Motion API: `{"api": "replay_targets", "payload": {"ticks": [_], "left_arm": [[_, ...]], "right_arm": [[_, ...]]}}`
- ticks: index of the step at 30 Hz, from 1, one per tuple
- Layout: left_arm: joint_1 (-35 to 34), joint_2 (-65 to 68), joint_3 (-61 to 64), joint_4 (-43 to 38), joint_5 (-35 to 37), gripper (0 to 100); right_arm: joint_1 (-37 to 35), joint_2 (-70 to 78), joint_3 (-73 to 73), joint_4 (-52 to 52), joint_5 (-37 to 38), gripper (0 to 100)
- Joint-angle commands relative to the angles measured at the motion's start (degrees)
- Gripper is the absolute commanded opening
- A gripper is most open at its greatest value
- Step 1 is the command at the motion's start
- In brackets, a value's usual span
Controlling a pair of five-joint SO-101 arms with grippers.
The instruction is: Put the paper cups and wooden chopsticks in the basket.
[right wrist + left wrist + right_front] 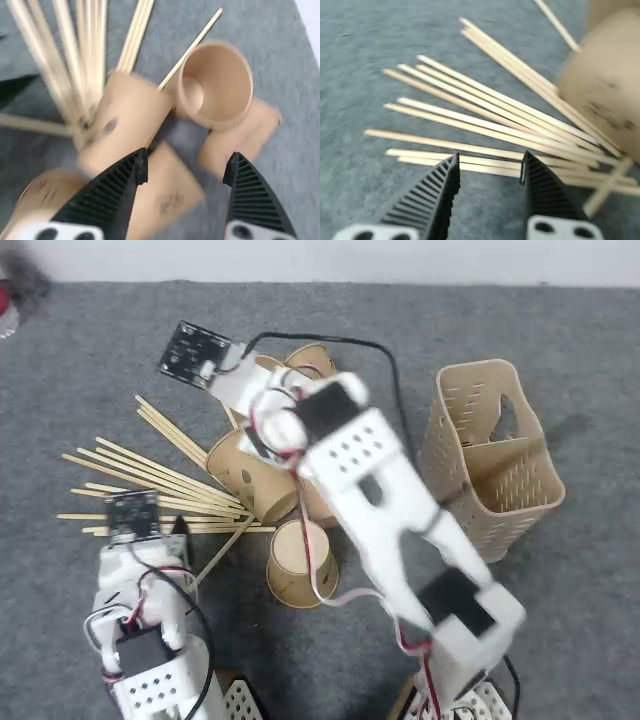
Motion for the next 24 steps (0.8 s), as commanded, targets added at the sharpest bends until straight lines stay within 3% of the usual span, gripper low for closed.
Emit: {"api": "replay_targets", "payload": {"ticks": [1, 9, 16, 18, 22, 24], "left_arm": [[-5.9, -0.8, -0.7, -3.6, 4.9, 20], [-7.4, -0.8, -0.7, -4.1, 5.1, 20], [-5.3, -0.8, -0.7, -3.9, 4.8, 20], [-5.3, -0.8, -0.7, -3.9, 4.8, 20], [-5.3, -0.8, -0.7, -3.9, 4.8, 20], [-5.3, -0.8, -0.7, -3.9, 4.8, 20]], "right_arm": [[0.0, 5.8, -2.1, -11.2, 0.8, 24.5], [3.3, 17.2, -3.1, -26.4, 0.8, 24.4], [4.5, 23.5, -10.7, -25.8, 0.8, 24.0], [4.5, 25.7, -12.8, -23.3, 0.8, 19.4], [3.7, 29.7, -17.5, -17.0, 5.0, 0.0], [3.4, 30.1, -20.5, -12.4, 7.8, 2.8]]}}
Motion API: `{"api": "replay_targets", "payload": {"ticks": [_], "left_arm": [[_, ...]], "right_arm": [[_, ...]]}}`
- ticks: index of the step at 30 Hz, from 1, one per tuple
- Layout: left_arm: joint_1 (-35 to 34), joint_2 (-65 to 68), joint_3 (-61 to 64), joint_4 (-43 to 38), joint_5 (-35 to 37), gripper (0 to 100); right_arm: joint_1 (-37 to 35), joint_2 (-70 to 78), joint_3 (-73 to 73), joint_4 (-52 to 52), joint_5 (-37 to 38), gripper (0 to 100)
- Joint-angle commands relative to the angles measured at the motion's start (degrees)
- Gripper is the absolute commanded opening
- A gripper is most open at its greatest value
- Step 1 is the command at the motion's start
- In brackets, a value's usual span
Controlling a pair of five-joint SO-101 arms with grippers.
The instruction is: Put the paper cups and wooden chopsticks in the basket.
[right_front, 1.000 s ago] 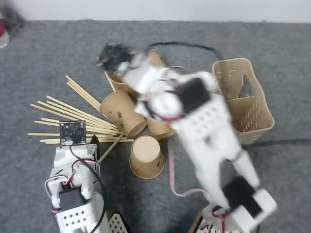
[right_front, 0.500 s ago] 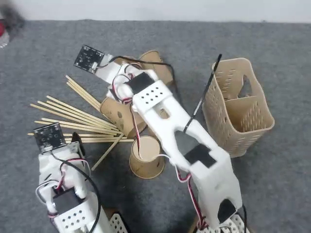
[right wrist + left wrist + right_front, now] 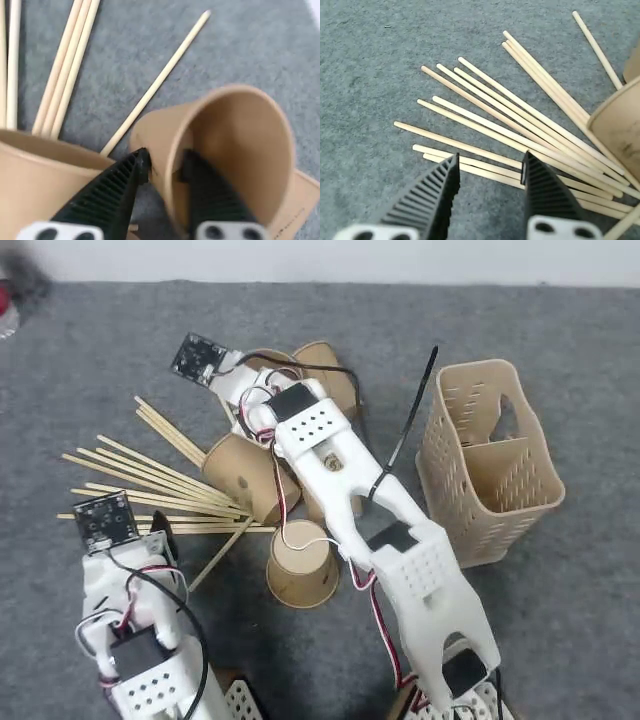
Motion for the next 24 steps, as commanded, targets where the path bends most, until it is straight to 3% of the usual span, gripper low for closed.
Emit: {"api": "replay_targets", "payload": {"ticks": [1, 13, 17, 24], "left_arm": [[0.4, -0.8, -0.7, -1.1, 0.4, 20], [2.4, -0.5, -0.7, -0.8, 0.4, 20], [2.5, -0.6, -0.7, -0.2, 0.4, 20], [2.5, -0.5, -0.7, -0.2, 0.3, 20]], "right_arm": [[0.0, -1.5, -8.7, 7.5, 4.4, 0.9], [-1.2, -17.1, -55.0, 40.1, 2.0, 0.7], [5.0, -29.8, -52.1, 43.5, 2.3, 0.7], [22.5, -51.4, -43.0, 43.4, 0.7, 0.7]]}}
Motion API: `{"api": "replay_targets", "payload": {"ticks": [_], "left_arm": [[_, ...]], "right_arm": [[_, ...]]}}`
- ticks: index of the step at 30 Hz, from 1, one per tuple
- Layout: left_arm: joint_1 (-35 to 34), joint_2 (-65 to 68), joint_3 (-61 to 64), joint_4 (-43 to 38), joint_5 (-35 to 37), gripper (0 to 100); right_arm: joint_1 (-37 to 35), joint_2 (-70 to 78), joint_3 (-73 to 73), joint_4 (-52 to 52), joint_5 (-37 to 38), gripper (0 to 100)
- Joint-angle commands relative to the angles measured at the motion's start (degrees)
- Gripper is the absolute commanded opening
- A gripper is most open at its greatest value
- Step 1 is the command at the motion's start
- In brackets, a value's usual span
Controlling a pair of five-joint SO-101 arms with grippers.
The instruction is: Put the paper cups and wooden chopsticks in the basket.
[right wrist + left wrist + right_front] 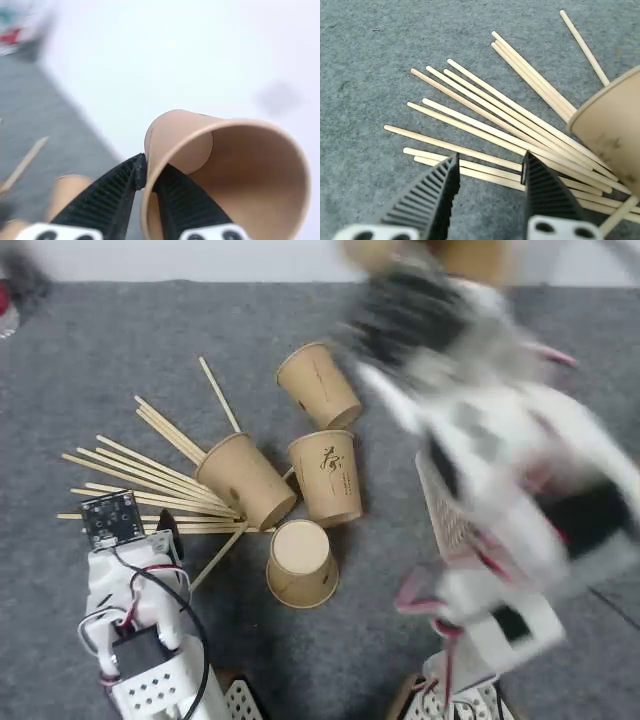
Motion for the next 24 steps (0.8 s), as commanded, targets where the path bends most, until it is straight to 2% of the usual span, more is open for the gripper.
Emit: {"api": "replay_targets", "payload": {"ticks": [1, 6, 11, 16, 24], "left_arm": [[0.4, -0.5, -0.7, -0.3, 0.3, 20], [0.4, -0.5, -0.7, -0.3, 0.3, 20], [0.4, -0.5, -0.7, -0.3, 0.3, 20], [0.4, -0.5, -0.7, -0.3, 0.3, 20], [0.5, -0.5, -0.7, -0.3, 0.3, 20]], "right_arm": [[9.9, -12.6, 6.9, 2.1, -0.8, 0.7], [24.5, -25.4, 25.2, 2.1, 0.5, 0.7], [31.0, -36.0, 49.1, 2.1, 11.7, 0.7], [31.2, -43.7, 67.9, 2.0, 20.3, 0.7], [25.9, -45.1, 79.4, 2.0, 21.6, 0.7]]}}
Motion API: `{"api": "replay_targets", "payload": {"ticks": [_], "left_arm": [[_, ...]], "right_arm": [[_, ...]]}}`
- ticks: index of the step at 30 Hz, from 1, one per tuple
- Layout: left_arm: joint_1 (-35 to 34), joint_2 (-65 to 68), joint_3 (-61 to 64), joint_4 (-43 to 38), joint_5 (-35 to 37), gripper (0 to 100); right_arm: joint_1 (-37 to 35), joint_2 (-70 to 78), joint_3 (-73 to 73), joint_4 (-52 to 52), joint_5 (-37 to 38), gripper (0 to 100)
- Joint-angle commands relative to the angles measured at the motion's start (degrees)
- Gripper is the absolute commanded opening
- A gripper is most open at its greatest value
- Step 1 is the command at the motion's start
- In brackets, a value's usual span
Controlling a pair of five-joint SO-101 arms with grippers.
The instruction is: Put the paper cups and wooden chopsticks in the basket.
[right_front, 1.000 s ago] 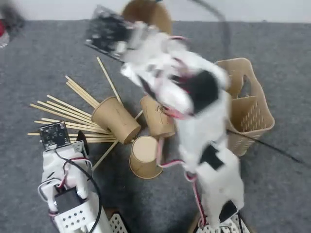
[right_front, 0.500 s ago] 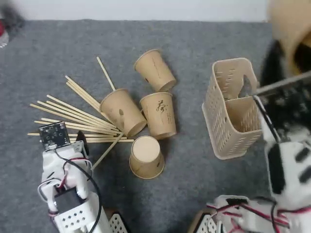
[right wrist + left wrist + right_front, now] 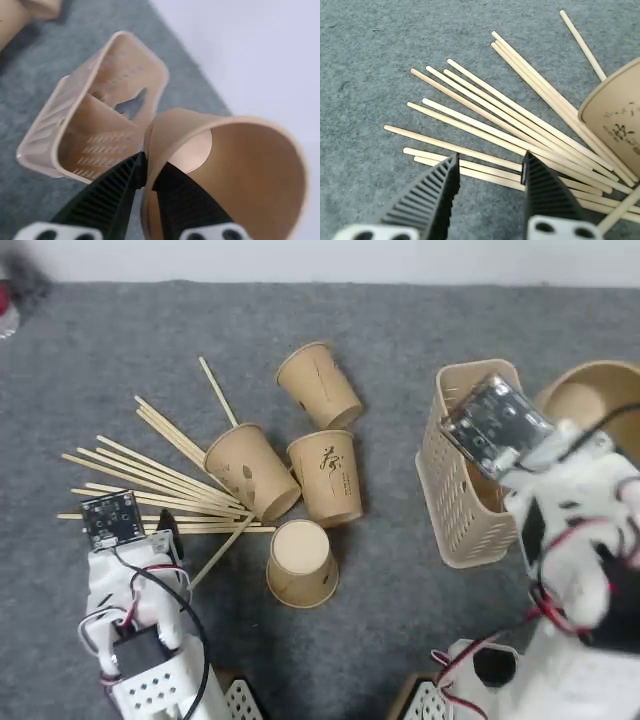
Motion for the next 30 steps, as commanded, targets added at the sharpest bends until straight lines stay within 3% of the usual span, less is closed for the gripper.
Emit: {"api": "replay_targets", "payload": {"ticks": [1, 8, 22, 30], "left_arm": [[0.5, -0.5, -0.7, -0.3, 0.3, 20], [0.5, -0.5, -0.7, -0.3, 0.3, 20], [0.5, -0.5, -0.7, -0.5, 0.3, 20], [0.6, -0.6, -0.7, -0.6, 0.3, 20]], "right_arm": [[-3.5, -1.2, 4.0, 1.8, 0.7, 0.7], [-4.1, -1.2, 14.3, -4.4, 0.7, 0.7], [-4.2, -1.8, 15.4, 1.9, 0.7, 0.7], [-10.9, -1.3, 20.7, 1.9, -6.5, 0.9]]}}
